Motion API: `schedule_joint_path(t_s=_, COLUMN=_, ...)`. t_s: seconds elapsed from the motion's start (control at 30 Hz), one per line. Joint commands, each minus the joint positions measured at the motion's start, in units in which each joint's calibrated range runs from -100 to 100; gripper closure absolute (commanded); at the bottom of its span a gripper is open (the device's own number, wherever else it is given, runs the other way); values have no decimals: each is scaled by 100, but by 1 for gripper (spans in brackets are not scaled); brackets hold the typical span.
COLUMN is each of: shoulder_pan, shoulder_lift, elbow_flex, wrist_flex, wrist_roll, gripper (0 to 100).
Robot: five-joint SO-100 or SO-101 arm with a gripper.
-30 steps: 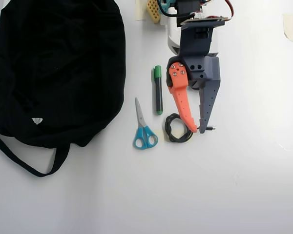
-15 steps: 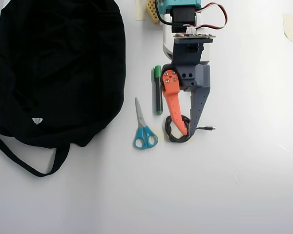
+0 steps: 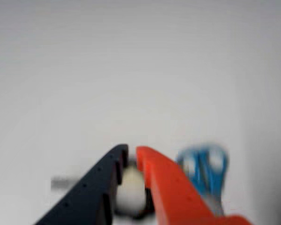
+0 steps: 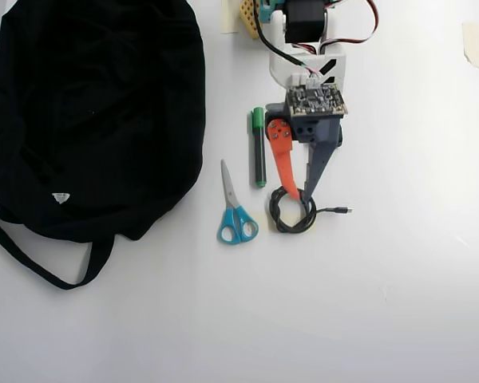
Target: Put the green marker into the black bag
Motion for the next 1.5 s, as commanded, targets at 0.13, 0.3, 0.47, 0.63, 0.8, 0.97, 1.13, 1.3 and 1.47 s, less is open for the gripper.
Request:
schedule_joint_path(t_s=0.13, shoulder_pan=249, shoulder_lift=-162, elbow_flex=-425, wrist_flex=2353, wrist_roll=-17, gripper=98)
schedule_joint_path(t_s=0.3, shoulder_pan=353, shoulder_lift=-153, elbow_flex=-353, wrist_flex=3317, wrist_roll=-22, gripper=98)
schedule_joint_path(t_s=0.47, shoulder_pan=413, shoulder_lift=-54, elbow_flex=-344, wrist_flex=3938, wrist_roll=-22, gripper=98)
schedule_joint_path(t_s=0.63, shoulder_pan=413, shoulder_lift=-37, elbow_flex=-326, wrist_flex=4403, wrist_roll=-11, gripper=98)
schedule_joint_path(t_s=0.8, shoulder_pan=623, shoulder_lift=-37, elbow_flex=-317, wrist_flex=4420, wrist_roll=15, gripper=98)
schedule_joint_path(t_s=0.97, shoulder_pan=705, shoulder_lift=-37, elbow_flex=25, wrist_flex=4325, wrist_roll=31, gripper=98)
schedule_joint_path(t_s=1.13, shoulder_pan=712, shoulder_lift=-37, elbow_flex=339, wrist_flex=3963, wrist_roll=36, gripper=97)
schedule_joint_path(t_s=1.3, shoulder_pan=645, shoulder_lift=-37, elbow_flex=645, wrist_flex=3688, wrist_roll=31, gripper=91)
schedule_joint_path(t_s=1.47, shoulder_pan=458, shoulder_lift=-29, elbow_flex=905, wrist_flex=3524, wrist_roll=36, gripper=80)
